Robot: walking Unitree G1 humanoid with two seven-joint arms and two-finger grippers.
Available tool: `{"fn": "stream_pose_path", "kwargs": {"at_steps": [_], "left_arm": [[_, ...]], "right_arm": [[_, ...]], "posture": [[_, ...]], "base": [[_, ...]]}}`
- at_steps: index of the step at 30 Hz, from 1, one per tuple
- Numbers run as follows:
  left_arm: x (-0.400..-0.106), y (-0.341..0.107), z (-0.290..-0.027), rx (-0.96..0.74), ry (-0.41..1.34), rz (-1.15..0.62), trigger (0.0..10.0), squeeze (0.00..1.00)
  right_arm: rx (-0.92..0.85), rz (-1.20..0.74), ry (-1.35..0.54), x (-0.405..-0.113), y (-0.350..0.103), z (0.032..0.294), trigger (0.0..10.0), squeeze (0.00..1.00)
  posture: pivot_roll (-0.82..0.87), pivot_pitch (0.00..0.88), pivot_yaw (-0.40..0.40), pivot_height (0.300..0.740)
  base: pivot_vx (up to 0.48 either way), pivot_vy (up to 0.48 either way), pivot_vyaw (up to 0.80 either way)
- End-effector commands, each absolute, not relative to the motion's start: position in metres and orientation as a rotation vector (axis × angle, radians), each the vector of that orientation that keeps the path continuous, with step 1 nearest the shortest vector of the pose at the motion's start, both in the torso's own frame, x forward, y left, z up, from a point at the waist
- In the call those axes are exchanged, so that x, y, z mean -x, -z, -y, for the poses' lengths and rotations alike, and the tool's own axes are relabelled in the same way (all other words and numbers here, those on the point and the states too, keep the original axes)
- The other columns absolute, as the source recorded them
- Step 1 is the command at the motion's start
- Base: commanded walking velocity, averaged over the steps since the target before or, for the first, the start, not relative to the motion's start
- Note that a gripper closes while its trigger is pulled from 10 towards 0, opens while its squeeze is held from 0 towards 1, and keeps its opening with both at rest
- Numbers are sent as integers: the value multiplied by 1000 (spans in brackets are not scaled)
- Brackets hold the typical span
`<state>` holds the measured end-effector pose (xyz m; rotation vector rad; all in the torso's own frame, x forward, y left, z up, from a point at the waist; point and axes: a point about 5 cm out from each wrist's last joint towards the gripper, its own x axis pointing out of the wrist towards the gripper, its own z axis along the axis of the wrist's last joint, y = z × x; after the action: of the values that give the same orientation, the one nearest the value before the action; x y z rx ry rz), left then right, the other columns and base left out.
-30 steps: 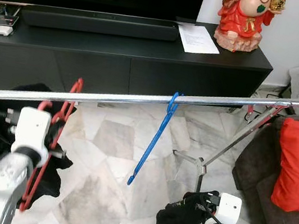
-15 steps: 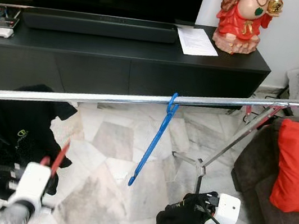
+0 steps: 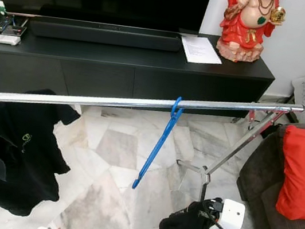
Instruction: Hang hanger
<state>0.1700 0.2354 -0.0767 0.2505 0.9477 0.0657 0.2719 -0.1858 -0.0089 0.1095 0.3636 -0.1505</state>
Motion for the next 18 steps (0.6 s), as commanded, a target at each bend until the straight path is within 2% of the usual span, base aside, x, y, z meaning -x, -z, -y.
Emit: {"fn": "stream_pose_path", "kwargs": {"at_steps": [1, 8, 18], "left_arm": [[-160, 82, -238, -238, -108, -980, 10000, 0], [-151, 86, -243, -217, -142, -1012, 10000, 0], [-131, 93, -247, -214, -158, -1079, 10000, 0]], "right_arm": [[-113, -361, 167, -269, 10, 188, 10000, 0], [-116, -366, 171, -266, 13, 188, 10000, 0], [-117, -366, 172, -266, 13, 187, 10000, 0]], "posture": [[-50, 158, -25, 740], [-43, 178, -25, 740], [-43, 189, -24, 740]], "base": [[0, 0, 0], [0, 0, 0], [0, 374, 0]]}}
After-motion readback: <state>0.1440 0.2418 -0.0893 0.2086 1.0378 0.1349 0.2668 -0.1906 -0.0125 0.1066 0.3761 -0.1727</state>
